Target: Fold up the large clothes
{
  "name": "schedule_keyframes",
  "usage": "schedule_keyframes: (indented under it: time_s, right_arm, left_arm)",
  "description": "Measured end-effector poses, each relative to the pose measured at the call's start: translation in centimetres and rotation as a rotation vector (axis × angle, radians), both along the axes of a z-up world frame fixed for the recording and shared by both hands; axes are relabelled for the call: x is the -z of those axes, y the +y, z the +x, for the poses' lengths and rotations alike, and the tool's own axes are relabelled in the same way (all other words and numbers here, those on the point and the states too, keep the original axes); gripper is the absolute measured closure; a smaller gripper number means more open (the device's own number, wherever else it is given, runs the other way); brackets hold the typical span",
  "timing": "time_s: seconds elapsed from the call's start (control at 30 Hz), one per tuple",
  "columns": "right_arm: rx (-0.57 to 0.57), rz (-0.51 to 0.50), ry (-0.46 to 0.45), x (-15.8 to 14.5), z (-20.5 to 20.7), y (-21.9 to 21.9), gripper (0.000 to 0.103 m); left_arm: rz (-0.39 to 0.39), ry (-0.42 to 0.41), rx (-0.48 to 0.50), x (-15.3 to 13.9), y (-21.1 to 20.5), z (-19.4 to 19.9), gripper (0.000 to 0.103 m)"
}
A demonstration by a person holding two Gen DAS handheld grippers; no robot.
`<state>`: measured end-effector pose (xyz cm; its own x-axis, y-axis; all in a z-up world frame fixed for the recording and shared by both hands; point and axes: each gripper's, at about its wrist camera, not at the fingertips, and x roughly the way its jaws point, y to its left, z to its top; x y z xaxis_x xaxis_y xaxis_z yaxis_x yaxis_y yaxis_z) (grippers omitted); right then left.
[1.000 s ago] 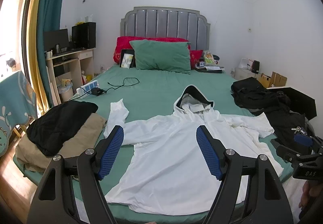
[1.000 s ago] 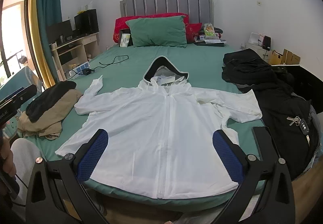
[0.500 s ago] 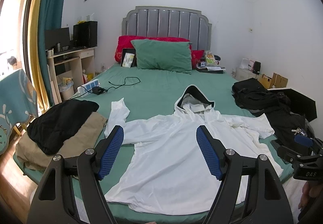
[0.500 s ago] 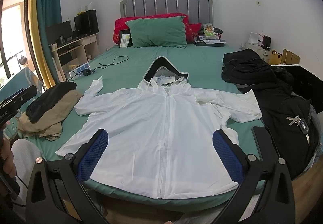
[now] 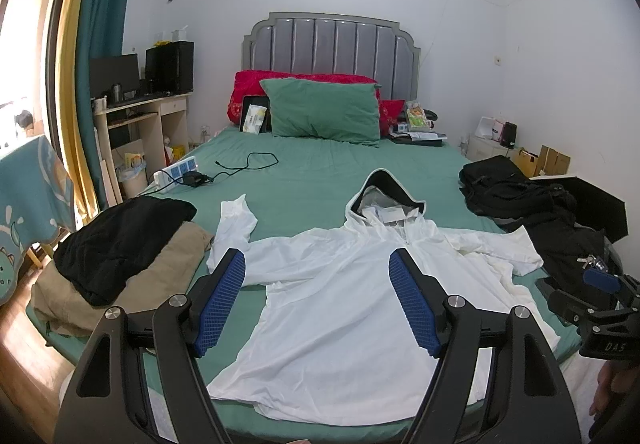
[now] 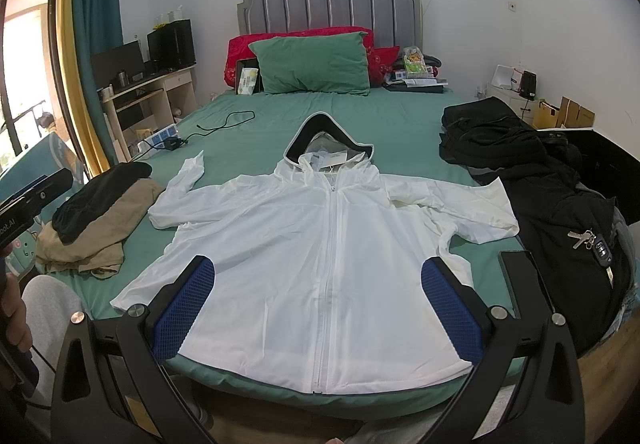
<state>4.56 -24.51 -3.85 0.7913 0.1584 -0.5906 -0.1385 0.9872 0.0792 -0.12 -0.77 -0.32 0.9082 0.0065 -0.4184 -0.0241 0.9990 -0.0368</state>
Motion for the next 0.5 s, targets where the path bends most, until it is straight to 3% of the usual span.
schedule_keyframes:
  time_s: [0.5]
  right_arm:
    - [0.000,0.000,-0.001,0.01,-0.01,0.02,0.001]
  left_arm:
    - [0.000,-0.002,0.000,0.01,-0.08,-0.06,0.025]
